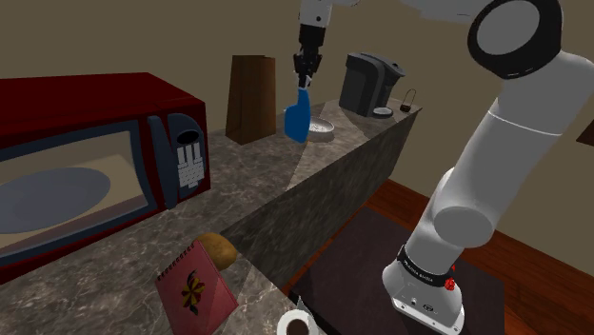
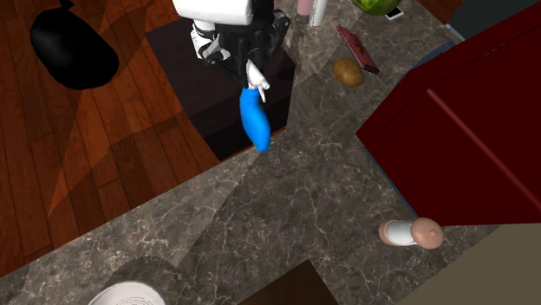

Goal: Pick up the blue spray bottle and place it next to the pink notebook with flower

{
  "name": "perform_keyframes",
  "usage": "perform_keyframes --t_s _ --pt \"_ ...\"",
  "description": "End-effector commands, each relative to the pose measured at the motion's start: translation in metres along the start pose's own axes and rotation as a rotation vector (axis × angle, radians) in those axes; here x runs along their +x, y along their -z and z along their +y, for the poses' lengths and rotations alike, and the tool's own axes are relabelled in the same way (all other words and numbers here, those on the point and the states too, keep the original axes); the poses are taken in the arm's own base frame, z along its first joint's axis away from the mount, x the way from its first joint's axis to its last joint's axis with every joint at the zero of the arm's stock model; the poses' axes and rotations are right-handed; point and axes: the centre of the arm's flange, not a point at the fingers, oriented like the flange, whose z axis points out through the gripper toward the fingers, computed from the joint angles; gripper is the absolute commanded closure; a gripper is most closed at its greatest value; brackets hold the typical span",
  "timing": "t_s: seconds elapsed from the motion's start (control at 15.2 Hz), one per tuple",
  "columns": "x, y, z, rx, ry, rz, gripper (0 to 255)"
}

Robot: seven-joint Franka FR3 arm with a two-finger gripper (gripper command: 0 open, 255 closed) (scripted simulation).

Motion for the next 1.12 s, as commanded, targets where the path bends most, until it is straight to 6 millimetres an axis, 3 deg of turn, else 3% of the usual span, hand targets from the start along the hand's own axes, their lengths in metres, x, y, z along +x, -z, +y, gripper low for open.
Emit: perform_keyframes --t_s 0.0,1.06 --pt "-0.010 0.007 -0.026 -0.001 -0.001 0.000 255" --pt "-0.105 0.045 -0.211 -0.001 -0.001 0.000 255"
